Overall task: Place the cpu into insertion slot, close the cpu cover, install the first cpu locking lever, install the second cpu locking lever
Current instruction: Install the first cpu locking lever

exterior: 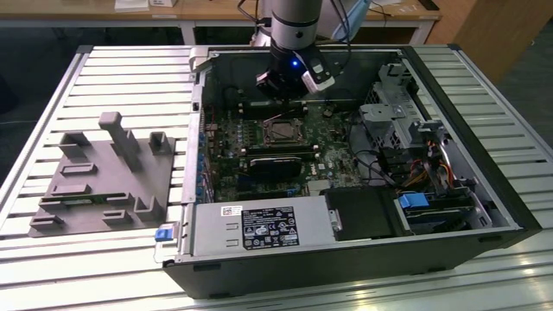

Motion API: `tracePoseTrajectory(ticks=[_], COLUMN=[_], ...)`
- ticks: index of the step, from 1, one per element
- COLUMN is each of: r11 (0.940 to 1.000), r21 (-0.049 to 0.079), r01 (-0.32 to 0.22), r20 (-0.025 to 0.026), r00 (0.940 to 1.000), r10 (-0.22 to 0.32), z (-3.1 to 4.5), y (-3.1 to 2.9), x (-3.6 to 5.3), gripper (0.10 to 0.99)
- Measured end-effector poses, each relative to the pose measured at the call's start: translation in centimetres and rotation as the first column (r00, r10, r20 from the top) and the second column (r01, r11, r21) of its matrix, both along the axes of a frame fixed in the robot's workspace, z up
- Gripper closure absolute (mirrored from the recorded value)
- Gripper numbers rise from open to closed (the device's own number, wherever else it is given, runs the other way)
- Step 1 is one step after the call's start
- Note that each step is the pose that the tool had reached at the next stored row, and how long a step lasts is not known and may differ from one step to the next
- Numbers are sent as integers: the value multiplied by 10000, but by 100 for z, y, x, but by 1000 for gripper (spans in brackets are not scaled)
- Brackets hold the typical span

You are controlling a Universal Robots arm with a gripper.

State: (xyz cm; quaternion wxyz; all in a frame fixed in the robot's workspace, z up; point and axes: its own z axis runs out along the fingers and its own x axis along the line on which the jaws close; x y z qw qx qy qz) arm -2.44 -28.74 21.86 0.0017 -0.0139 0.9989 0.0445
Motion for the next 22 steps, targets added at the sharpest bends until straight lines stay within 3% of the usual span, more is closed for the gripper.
tracePoseTrajectory(ticks=[22], r11=[10000], r21=[-15], r01=[16], r20=[0], r00=[10000], r10=[-16], z=[-146], y=[0], x=[70], gripper=[980])
